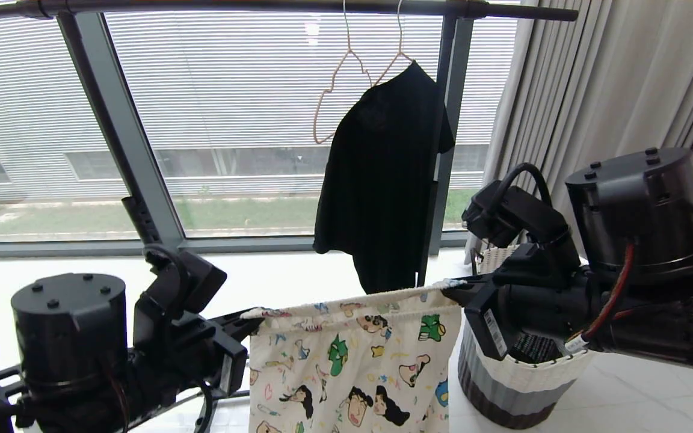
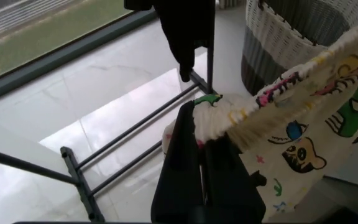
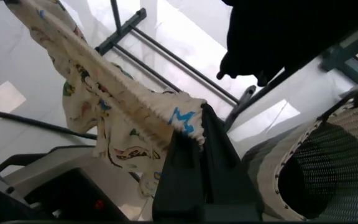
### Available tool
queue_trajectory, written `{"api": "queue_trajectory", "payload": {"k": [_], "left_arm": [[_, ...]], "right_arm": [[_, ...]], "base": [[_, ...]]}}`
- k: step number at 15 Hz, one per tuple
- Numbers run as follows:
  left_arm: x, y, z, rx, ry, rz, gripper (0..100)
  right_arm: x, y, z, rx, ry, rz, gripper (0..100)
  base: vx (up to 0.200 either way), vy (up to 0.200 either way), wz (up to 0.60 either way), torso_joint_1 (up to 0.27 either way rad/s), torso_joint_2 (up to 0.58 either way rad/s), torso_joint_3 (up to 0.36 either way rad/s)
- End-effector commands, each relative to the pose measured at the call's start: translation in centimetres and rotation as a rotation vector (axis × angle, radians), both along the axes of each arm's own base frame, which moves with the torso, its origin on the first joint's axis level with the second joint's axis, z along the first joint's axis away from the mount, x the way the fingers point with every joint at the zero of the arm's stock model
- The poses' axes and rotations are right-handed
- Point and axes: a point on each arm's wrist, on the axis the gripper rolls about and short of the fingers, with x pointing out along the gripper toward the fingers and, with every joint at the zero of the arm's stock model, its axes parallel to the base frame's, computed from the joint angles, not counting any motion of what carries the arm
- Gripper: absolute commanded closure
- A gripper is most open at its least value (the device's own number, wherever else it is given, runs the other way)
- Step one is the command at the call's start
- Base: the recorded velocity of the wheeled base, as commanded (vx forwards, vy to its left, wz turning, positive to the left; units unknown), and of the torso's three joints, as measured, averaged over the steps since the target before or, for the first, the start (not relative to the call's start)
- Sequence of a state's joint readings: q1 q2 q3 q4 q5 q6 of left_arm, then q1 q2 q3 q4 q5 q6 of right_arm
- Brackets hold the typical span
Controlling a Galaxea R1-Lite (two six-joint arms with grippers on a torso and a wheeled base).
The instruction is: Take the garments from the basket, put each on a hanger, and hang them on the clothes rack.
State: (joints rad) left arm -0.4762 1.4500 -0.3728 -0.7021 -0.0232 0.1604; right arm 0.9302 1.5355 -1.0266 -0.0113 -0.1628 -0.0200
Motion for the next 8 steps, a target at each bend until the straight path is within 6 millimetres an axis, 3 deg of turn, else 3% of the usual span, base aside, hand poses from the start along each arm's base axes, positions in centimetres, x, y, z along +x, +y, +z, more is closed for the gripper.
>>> {"api": "queue_trajectory", "payload": {"k": [1,3,6,8], "left_arm": [[0.8,1.1,5.4,-0.043,-0.037,-0.002,100],[-0.1,1.2,8.4,-0.053,0.023,-0.09,100],[-0.5,0.9,9.1,-0.064,0.002,-0.127,100],[-1.8,1.0,9.3,-0.088,-0.008,-0.194,100]], "right_arm": [[0.0,-1.6,0.6,0.005,-0.029,-0.027,100],[0.1,-2.6,1.0,-0.001,-0.058,-0.043,100],[0.0,-3.2,1.5,0.014,-0.072,-0.053,100],[-0.2,-3.4,2.0,0.035,-0.09,-0.057,100]], "base": [[0.0,0.0,0.0,0.0,0.0,0.0],[0.0,0.0,0.0,0.0,0.0,0.0],[0.0,0.0,0.0,0.0,0.0,0.0],[0.0,0.0,0.0,0.0,0.0,0.0]]}}
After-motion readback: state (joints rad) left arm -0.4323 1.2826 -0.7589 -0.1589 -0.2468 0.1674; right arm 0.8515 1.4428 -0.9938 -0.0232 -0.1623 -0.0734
